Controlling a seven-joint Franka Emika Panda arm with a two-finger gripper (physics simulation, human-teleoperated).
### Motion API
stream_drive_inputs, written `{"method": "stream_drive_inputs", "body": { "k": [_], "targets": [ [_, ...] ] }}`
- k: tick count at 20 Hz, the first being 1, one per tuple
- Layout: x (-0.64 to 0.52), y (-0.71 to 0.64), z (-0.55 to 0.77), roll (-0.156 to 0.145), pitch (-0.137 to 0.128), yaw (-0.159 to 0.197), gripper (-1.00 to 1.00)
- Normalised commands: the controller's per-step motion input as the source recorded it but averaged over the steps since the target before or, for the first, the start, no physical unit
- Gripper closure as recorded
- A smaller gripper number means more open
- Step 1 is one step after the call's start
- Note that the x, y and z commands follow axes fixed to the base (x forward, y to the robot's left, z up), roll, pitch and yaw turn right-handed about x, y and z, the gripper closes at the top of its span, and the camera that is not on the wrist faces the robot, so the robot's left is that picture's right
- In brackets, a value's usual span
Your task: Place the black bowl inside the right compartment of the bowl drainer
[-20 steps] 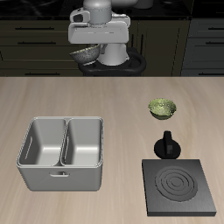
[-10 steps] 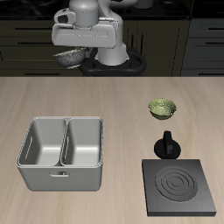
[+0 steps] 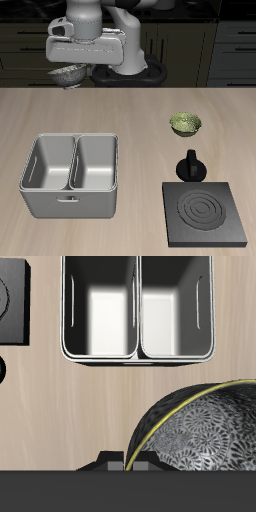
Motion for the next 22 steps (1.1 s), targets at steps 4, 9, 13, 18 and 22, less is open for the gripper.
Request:
{"method": "stream_drive_inputs", "body": {
  "k": [4,9,13,18,22],
  "targets": [
    [0.31,-0.20,0.00,0.000,0.046,-0.050,1.00],
    [0.42,-0.17,0.00,0.009,0.003,0.009,1.00],
    [0.26,-0.08,0.04,0.001,-0.014,0.014,1.00],
    [0.24,-0.16,0.01,-0.022,0.006,-0.003,1.00],
    [0.21,-0.09,-0.03,-0.033,-0.005,0.022,1.00]
  ]
}}
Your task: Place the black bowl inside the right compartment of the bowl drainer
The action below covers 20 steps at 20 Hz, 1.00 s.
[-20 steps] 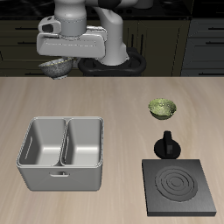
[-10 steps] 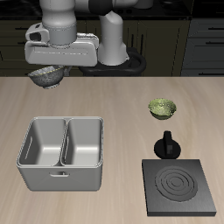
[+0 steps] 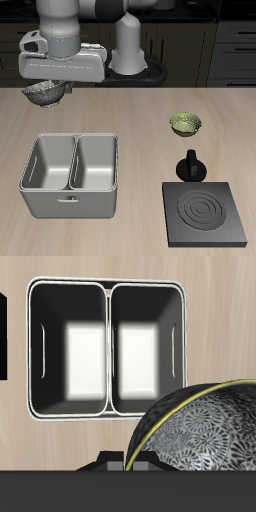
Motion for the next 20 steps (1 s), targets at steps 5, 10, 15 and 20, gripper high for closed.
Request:
{"method": "stream_drive_inputs", "body": {
  "k": [5,10,15,20],
  "targets": [
    [0.18,-0.09,-0.02,-0.017,0.003,0.006,1.00],
    [0.20,-0.16,0.01,-0.032,0.000,-0.011,1.00],
    [0.21,-0.05,-0.22,-0.003,0.028,0.008,1.00],
    [0.10,0.12,-0.26,0.032,0.031,0.006,1.00]
  ]
}}
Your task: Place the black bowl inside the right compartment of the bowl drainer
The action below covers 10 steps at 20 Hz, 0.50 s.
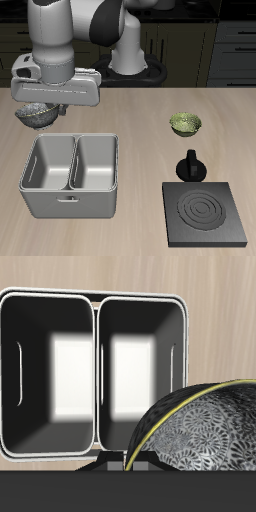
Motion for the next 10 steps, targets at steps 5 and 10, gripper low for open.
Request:
{"method": "stream_drive_inputs", "body": {
  "k": [5,10],
  "targets": [
    [0.11,0.22,-0.41,0.032,0.060,0.009,1.00],
    [0.03,0.06,-0.23,0.014,0.028,0.002,1.00]
  ]
}}
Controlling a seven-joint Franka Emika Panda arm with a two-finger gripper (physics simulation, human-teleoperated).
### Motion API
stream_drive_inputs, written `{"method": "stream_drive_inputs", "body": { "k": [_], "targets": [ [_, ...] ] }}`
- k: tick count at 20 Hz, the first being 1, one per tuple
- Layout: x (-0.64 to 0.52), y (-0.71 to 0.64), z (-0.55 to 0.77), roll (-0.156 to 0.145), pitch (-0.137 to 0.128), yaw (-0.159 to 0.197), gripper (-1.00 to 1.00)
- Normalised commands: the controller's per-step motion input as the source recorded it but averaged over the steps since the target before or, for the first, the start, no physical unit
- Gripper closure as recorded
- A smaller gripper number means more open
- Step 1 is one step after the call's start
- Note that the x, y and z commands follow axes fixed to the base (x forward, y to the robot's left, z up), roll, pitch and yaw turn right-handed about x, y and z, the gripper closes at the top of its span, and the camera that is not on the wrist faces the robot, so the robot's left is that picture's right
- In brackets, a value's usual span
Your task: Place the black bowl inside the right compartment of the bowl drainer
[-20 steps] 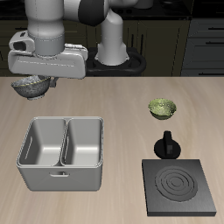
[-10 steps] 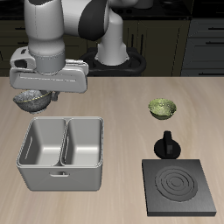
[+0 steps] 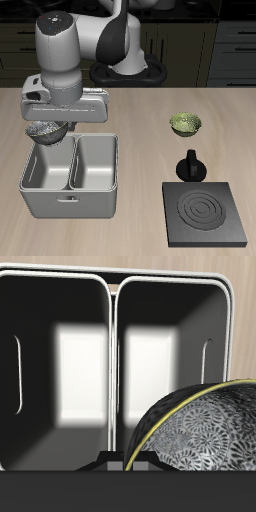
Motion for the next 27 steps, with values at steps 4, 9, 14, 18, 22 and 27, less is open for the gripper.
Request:
{"method": "stream_drive_inputs", "body": {
  "k": [4,9,14,18,22,27],
  "targets": [
    [-0.04,0.04,-0.26,0.007,0.034,0.007,1.00],
    [-0.01,0.04,-0.09,-0.002,0.012,-0.004,1.00],
    [-0.08,0.09,-0.05,-0.021,0.004,0.026,-1.00],
    [-0.07,0.03,0.03,0.013,-0.008,-0.002,-1.00],
    [-0.04,0.01,0.01,0.005,0.000,-0.013,-1.00],
    [-0.08,-0.01,0.04,-0.007,-0.012,-0.003,-1.00]
  ]
}}
